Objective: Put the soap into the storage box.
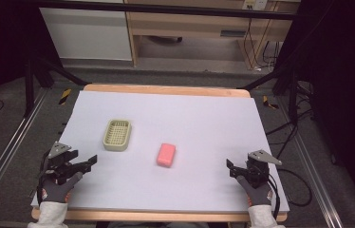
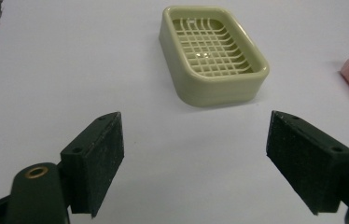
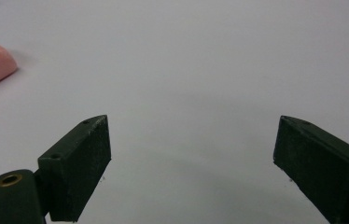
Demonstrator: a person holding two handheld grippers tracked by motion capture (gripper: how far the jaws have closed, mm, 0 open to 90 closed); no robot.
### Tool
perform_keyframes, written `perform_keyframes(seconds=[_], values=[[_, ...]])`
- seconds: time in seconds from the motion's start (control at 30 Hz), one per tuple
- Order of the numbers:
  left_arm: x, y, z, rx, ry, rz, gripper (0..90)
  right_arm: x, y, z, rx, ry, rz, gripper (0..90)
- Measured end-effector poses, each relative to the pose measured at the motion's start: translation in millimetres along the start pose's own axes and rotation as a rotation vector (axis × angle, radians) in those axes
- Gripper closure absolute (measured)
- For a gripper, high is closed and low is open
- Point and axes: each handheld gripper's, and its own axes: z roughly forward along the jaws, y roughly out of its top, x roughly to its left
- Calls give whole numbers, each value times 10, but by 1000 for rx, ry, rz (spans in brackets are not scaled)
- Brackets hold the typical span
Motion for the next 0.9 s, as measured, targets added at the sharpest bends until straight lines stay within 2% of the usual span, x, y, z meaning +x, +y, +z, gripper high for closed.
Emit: perform_keyframes(seconds=[0.07, 0.17, 0.23, 0.53, 0.63, 0.83, 0.9], values=[[-35, 22, 1, 0, -6, 0, 186, -8, 1, -4, -6, -10, 11, 111], [-79, 49, -4, 8, -10, 9, 202, -17, 2, -17, -4, 2, 28, 113], [-104, 71, -13, 11, -21, 24, 205, -15, 2, -20, -8, -1, 22, 113], [-198, 182, 16, 2, -39, 29, 215, 2, -9, 12, 11, -16, 5, 104], [-238, 224, 41, 5, -45, 46, 216, -2, -2, 16, 8, -22, 2, 104], [-345, 307, 97, 0, -69, 58, 220, -52, 2, 11, 10, -44, 13, 104], [-417, 352, 131, 2, -82, 71, 221, -53, 4, 8, 7, -49, 12, 104]])
